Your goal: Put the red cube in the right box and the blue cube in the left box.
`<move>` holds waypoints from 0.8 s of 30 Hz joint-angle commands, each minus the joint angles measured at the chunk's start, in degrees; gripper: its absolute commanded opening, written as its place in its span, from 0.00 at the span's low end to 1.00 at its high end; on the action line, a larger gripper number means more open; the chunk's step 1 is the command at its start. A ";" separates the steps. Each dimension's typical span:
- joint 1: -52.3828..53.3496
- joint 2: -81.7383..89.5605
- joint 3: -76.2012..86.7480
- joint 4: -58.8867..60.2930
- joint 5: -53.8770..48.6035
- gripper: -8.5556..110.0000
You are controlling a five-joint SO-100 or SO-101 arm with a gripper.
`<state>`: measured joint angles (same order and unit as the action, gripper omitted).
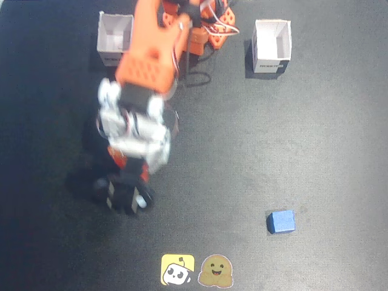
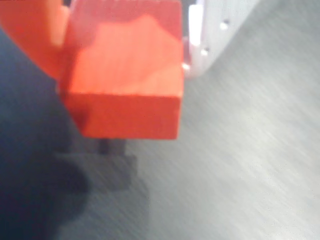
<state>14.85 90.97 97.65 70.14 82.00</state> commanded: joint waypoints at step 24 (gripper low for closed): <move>32.17 34.10 26.81 4.75 0.35 0.16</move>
<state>44.47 122.08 124.63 73.74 82.09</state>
